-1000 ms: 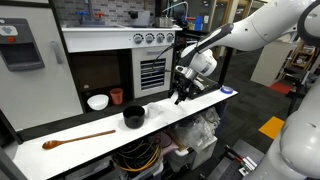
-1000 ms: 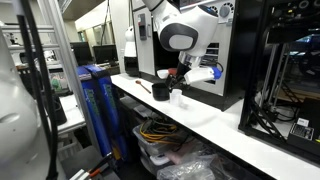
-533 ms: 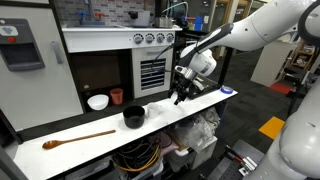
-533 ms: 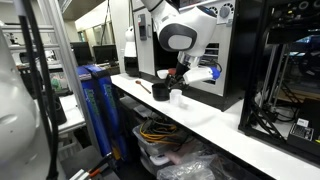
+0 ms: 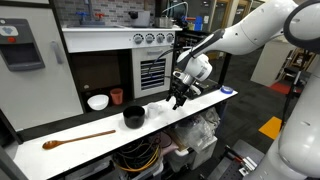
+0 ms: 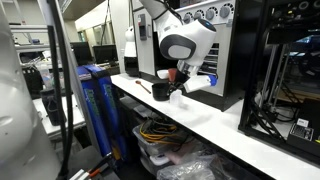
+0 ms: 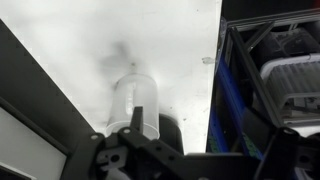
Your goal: Pour the contents of the white mug into the black bowl
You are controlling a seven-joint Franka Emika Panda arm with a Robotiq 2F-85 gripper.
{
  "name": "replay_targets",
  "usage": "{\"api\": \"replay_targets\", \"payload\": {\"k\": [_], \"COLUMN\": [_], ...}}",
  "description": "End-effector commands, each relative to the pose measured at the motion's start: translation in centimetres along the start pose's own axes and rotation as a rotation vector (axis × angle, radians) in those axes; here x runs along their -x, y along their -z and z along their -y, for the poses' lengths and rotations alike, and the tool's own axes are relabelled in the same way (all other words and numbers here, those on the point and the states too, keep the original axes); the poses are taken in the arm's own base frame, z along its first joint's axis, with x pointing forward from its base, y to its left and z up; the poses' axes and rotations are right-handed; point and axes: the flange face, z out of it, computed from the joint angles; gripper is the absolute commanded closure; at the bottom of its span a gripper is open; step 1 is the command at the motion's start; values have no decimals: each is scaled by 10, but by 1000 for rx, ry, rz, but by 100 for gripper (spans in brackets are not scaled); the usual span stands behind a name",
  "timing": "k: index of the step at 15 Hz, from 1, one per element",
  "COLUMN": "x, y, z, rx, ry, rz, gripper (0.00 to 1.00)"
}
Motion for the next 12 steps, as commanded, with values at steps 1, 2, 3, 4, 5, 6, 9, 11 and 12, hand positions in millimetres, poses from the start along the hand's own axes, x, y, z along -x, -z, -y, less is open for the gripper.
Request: {"api": "replay_targets", "payload": {"k": [1,2,3,4,5,6,9,11,12], "x": [3,4,6,7,10,13,21,23,24], "y": [-10,-11,-12,-12,-12,-11,-11,-14,-16], "z": [-13,-15,-18,-21,-26,-30,-42,-48,-49], "rx": [4,1,1,4,10,17,35,42,40], "ry": [57,69,74,82,89,92,103,106,108], "rz": [-3,-1,-1,-1,-3,-6,-22,-43,-57], "gripper": [0,0,0,0,0,0,0,0,0]}}
